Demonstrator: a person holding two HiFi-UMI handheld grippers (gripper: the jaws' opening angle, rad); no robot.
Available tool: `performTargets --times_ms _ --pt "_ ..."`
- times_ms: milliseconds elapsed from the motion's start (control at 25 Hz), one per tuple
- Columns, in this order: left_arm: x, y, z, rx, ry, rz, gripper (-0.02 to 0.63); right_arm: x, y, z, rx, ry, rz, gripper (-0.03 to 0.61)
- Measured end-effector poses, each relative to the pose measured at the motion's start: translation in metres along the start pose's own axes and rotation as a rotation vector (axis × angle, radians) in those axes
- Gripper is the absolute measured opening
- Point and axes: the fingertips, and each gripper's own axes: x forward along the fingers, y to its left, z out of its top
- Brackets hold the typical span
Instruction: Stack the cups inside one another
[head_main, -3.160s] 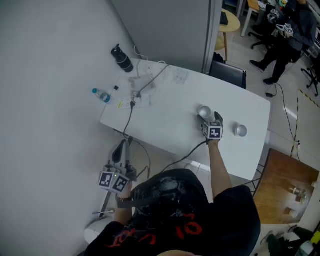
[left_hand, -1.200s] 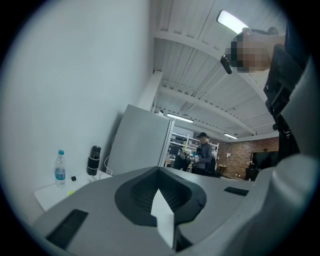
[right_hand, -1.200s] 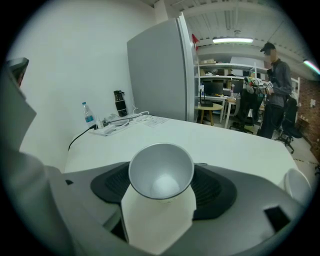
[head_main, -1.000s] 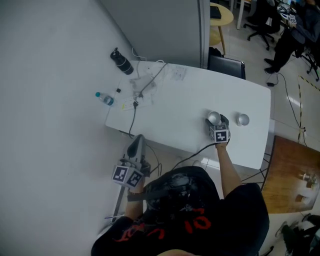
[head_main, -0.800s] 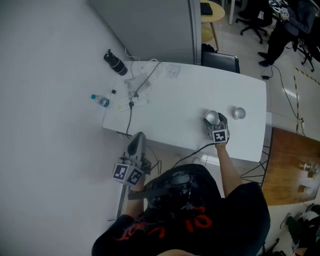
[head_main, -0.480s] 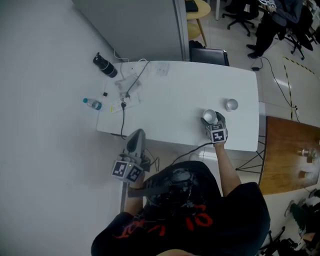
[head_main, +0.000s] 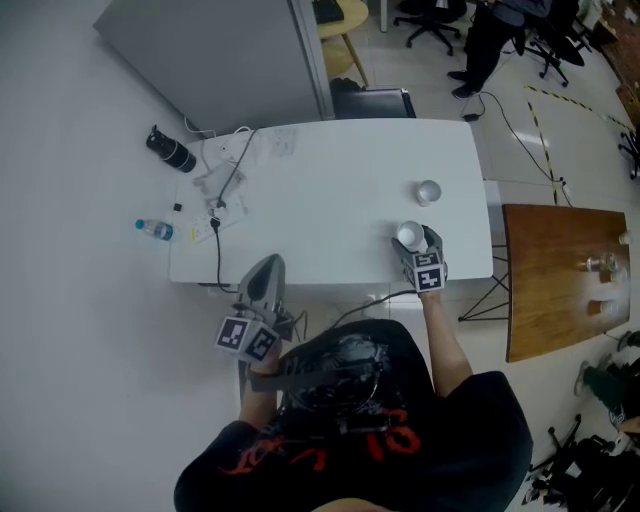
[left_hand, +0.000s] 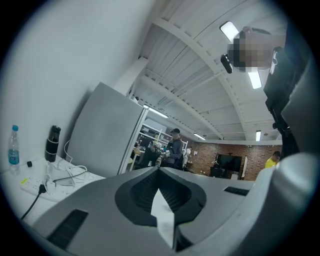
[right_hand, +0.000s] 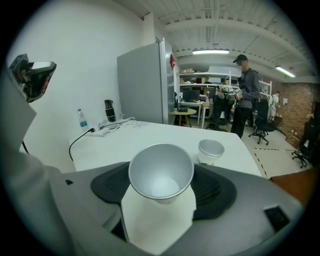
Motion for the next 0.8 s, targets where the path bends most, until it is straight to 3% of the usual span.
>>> performTargets --times_ms 320,800 --pt "0.030 -0.025 -0.007 -0.004 0.030 -0.120 0.000 -0.035 -0.037 -0.013 0.078 -0.035 -0.073 0.382" --pt "0.050 -0.046 -0.023 -0.029 0.062 -0.211 0.000 -0.066 -0.077 -0.005 0.135 -0.095 -0.129 0.380"
